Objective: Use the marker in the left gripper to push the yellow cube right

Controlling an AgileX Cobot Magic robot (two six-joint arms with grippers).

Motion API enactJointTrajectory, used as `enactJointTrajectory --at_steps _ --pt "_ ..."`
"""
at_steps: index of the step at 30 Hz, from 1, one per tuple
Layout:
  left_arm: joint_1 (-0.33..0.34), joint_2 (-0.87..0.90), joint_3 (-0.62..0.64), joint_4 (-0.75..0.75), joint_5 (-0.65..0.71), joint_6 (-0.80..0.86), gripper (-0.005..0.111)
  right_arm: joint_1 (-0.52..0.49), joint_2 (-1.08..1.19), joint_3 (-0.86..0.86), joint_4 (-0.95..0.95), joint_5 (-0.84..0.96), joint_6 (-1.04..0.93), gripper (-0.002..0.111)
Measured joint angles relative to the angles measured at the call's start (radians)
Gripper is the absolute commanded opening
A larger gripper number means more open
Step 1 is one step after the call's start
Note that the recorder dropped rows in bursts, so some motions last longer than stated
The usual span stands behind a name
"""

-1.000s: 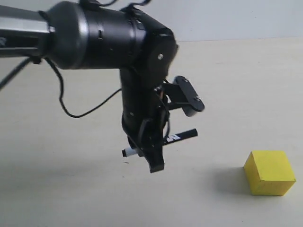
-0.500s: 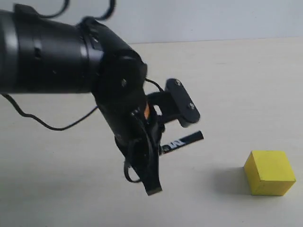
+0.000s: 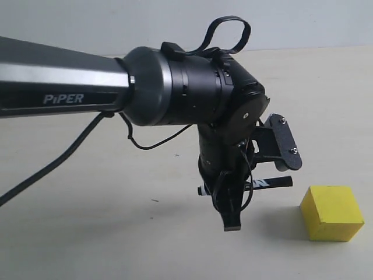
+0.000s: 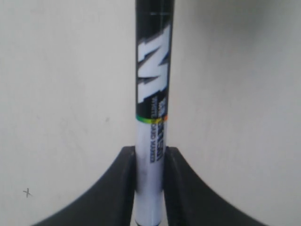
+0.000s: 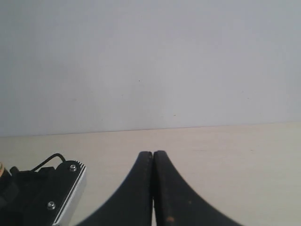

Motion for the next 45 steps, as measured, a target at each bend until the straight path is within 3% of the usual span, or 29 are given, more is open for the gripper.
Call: enactJointTrajectory --at_steps 9,22,40,45 --pt "0.0 0.076 -0.069 -0.009 0.072 0.027 0.0 0.0 0.0 0.0 0.0 0.0 0.0 0.0" --pt "0.0 0.103 -0.152 -0.037 0.052 0.027 0.0 0.0 0.0 0.0 0.0 0.0 0.0 0.0" --pt "-0.017 0.115 -0.164 -0.067 0.025 0.035 0.0 0.0 0.0 0.0 0.0 0.0 0.0 0.0" --pt "-0.009 0.115 -0.164 -0.019 0.078 -0.008 0.0 0.0 0.0 0.0 0.0 0.0 0.0 0.0"
